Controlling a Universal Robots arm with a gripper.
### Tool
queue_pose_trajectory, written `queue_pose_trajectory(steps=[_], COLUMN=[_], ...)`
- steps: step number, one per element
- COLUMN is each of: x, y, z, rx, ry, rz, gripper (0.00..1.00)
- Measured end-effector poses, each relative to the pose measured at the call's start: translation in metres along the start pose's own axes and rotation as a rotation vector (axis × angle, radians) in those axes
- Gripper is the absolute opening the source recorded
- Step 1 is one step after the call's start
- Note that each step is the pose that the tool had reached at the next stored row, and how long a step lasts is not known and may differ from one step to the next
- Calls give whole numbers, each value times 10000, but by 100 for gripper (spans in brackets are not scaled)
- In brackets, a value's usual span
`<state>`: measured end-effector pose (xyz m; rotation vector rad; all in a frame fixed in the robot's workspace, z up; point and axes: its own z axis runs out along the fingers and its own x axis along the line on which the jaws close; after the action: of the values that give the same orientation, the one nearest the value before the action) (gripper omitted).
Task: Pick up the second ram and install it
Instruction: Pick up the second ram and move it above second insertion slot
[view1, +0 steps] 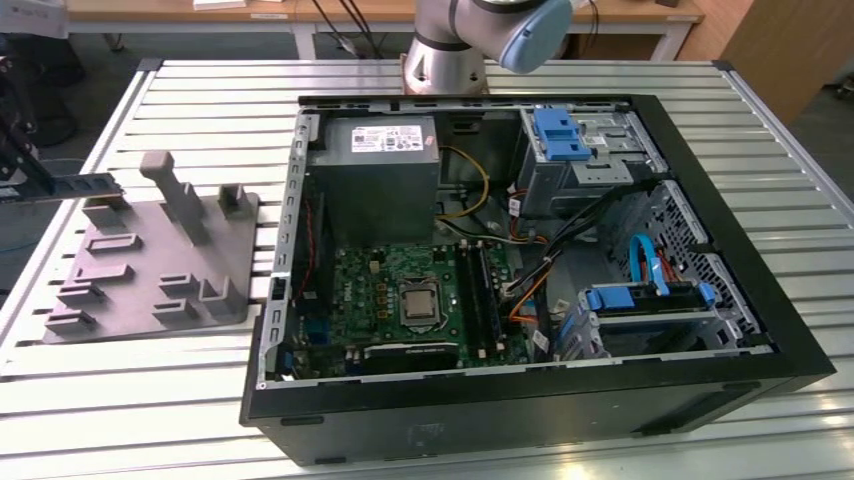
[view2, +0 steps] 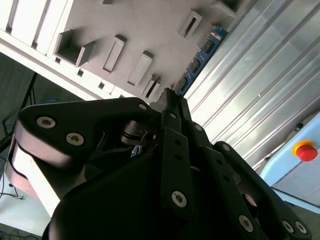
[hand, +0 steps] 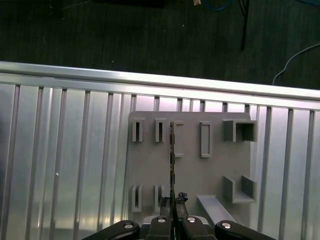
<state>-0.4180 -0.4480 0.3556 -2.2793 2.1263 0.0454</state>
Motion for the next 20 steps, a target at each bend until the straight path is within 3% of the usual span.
queue_pose_trajectory(steps=[16, 20], x=[-14, -14], y=[1, 1], z=[-360, -371], rx=[-1, 2], ry=[-4, -12], rz=[0, -1], gripper=[14, 14])
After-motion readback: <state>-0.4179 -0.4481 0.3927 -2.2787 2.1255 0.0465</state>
